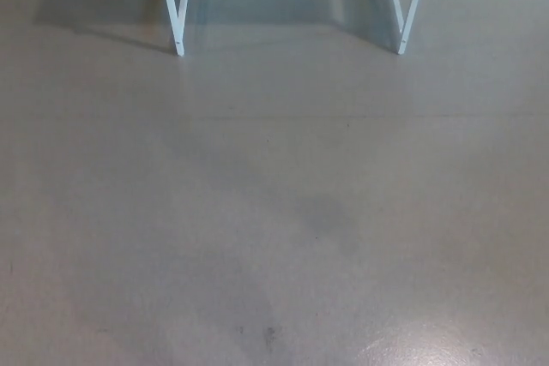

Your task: The robot walks towards a table in front, picks a shampoo with left hand and puts it in a small grey container

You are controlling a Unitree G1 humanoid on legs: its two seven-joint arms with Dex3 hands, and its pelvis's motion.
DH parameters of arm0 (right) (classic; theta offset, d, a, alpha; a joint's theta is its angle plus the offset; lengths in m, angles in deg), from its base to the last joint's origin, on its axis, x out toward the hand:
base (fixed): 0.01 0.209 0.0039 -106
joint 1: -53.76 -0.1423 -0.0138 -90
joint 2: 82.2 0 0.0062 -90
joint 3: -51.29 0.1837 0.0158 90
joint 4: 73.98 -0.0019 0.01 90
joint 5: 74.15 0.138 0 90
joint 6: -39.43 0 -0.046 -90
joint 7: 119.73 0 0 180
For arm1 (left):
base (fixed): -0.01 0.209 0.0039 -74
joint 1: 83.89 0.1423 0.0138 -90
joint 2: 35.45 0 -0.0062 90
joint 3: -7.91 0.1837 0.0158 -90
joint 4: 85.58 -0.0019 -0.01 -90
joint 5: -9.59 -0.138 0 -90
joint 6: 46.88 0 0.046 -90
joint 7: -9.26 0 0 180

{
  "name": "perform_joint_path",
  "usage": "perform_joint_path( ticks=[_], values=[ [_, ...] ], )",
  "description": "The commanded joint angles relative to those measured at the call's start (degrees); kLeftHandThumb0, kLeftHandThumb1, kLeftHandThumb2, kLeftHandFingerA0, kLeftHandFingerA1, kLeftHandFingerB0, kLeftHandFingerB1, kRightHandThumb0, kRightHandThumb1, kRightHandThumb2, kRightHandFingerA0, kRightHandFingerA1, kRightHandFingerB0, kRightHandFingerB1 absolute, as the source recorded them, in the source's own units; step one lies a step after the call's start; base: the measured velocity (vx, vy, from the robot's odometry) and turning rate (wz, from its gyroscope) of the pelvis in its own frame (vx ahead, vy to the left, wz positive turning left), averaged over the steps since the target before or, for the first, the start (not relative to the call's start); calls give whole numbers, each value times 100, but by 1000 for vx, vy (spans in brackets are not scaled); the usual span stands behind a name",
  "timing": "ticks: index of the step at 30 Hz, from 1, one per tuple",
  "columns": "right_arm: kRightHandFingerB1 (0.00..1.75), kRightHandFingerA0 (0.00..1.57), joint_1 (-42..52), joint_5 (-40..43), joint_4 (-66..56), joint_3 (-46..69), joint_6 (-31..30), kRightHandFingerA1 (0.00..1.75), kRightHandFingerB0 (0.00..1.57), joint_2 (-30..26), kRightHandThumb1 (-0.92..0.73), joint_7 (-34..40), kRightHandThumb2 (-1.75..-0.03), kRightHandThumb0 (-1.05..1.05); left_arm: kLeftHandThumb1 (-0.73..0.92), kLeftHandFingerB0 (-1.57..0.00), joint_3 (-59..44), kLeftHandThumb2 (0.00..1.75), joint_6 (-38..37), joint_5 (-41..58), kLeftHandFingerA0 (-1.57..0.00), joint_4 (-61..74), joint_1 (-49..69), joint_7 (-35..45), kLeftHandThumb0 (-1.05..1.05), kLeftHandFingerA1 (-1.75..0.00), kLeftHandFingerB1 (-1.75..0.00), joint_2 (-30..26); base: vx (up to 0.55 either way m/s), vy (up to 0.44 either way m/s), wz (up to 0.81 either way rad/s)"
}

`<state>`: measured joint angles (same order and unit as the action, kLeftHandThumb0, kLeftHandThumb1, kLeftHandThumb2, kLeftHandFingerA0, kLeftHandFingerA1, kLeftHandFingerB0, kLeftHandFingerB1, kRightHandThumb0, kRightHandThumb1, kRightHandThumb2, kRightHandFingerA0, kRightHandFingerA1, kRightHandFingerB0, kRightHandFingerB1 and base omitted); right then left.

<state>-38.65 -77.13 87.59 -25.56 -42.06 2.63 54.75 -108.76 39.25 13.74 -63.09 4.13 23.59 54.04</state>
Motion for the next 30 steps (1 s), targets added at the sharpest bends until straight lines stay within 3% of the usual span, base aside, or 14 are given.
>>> perform_joint_path(
  ticks=[1, 12, 25, 28, 30],
  values=[
    [43, 71, -45, 197, 53, 109, 213, 52, 51, -122, -49, -200, -54, -13, 62, -42, 89, 63, -368, 146, -46, -109, -6, 31, 6, -46, -40, -145, 11, 0, -22],
    [42, 76, 6, 183, 160, 70, 294, 52, 51, -130, -47, -201, -54, -17, 64, -43, 367, 59, -567, 123, -49, -113, 137, -26, 2, -45, -38, -149, 9, 82, -3],
    [42, 79, -3, 123, 214, -119, 254, 56, 51, -117, -50, -71, -54, -22, 63, -46, 665, 59, -805, 95, -51, -189, 298, -130, -4, -44, -39, -200, 245, 102, 0],
    [42, 76, -15, 65, 209, -201, 270, 54, 52, -136, -53, -69, -55, -22, 61, -45, 1109, 63, -1055, -330, -50, -221, 351, -380, -17, -45, -41, -304, 304, -53, 16],
    [42, 76, -11, 97, 222, -186, 286, 54, 52, -132, -54, -72, -56, -24, 62, -47, 1455, 58, -1213, -615, -53, -216, 400, -675, -15, -41, -38, -373, 273, -133, 20]
  ],
)
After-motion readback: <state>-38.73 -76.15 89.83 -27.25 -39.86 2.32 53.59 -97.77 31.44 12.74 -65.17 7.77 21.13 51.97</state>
